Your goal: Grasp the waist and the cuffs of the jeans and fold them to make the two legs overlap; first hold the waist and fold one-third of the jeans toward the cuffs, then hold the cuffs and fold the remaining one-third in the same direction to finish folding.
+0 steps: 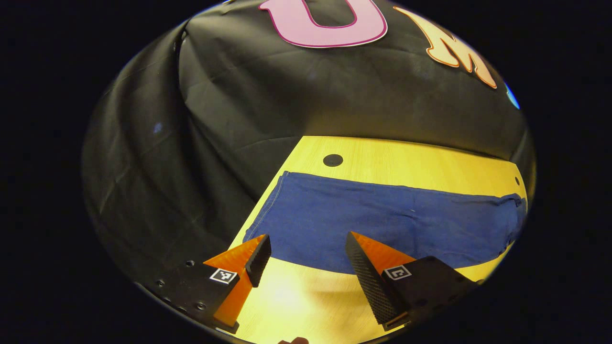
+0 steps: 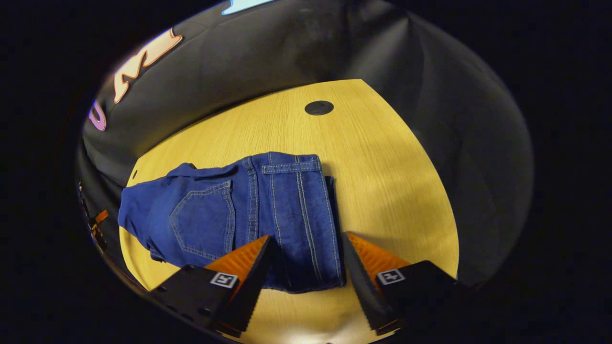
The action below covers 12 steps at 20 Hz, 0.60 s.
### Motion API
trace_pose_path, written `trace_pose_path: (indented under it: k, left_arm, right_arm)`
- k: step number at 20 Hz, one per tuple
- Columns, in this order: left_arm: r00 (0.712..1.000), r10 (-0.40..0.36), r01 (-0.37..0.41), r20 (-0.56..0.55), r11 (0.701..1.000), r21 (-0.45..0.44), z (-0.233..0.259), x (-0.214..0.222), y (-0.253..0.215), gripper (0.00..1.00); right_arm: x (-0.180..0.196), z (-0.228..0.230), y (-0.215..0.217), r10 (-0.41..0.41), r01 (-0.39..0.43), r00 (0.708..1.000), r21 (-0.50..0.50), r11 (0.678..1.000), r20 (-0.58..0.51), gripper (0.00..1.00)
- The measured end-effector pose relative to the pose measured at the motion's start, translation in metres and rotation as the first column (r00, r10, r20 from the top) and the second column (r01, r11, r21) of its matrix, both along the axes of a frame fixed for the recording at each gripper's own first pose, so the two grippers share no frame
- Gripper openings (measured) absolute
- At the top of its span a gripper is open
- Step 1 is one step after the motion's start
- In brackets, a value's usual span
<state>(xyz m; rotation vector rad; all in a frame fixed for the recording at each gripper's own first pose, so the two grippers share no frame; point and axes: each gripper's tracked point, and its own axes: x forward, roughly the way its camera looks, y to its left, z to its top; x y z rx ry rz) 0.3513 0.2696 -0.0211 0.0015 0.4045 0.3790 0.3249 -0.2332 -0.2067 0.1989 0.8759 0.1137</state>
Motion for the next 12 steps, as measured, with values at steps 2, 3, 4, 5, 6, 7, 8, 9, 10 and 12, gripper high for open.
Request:
trace_pose_path:
  k: [2, 3, 4, 5, 6, 7, 8, 9, 10, 12]
  left_arm:
    - [1.000, -0.002, 0.002, -0.005, 1.000, -0.004, -0.0020, -0.0007, 0.0000, 0.96]
    - [1.000, -0.007, 0.007, -0.004, 1.000, -0.009, -0.0014, -0.0003, -0.0011, 0.96]
    - [1.000, -0.009, 0.009, -0.002, 1.000, -0.012, -0.0009, 0.0004, -0.0008, 0.96]
    - [1.000, -0.012, 0.012, 0.002, 1.000, -0.014, -0.0013, 0.0011, -0.0018, 0.96]
    - [1.000, -0.015, 0.015, 0.003, 1.000, -0.019, -0.0013, 0.0017, -0.0025, 0.96]
    - [1.000, -0.021, 0.021, 0.004, 1.000, -0.018, -0.0009, 0.0022, -0.0029, 0.96]
    - [1.000, -0.022, 0.022, 0.001, 1.000, -0.011, -0.0005, 0.0028, -0.0024, 0.96]
    - [1.000, -0.023, 0.023, -0.001, 1.000, -0.005, -0.0001, 0.0030, -0.0031, 0.95]
    - [1.000, -0.024, 0.024, 0.001, 1.000, -0.006, 0.0005, 0.0037, -0.0033, 0.96]
    - [1.000, -0.027, 0.028, 0.010, 0.999, -0.020, 0.0022, 0.0027, -0.0025, 0.96]
  right_arm:
    - [-0.0020, -0.0009, 0.0108, -0.042, 0.045, 0.997, 0.051, 0.998, -0.057, 0.60]
    - [-0.0008, 0.0021, 0.0118, -0.060, 0.064, 0.996, 0.062, 0.996, -0.066, 0.46]
    - [-0.0016, 0.0039, 0.0130, -0.055, 0.060, 0.996, 0.069, 0.996, -0.075, 0.40]
    - [-0.0046, 0.0065, 0.0158, -0.045, 0.052, 0.996, 0.080, 0.995, -0.082, 0.39]
    - [-0.0024, 0.0005, 0.0181, -0.032, 0.038, 0.997, 0.088, 0.995, -0.068, 0.34]
    - [-0.0011, 0.0038, 0.0164, -0.037, 0.041, 0.998, 0.087, 0.995, -0.047, 0.32]
    - [0.0008, 0.0023, 0.0151, -0.034, 0.036, 0.999, 0.083, 0.996, -0.024, 0.26]
    - [0.0015, 0.0016, 0.0144, -0.036, 0.037, 0.999, 0.082, 0.996, -0.016, 0.26]
    - [0.0029, 0.0036, 0.0134, -0.048, 0.049, 0.999, 0.088, 0.995, -0.014, 0.19]
    - [0.0011, 0.0035, 0.0169, -0.068, 0.069, 0.997, 0.094, 0.993, -0.023, 0.10]
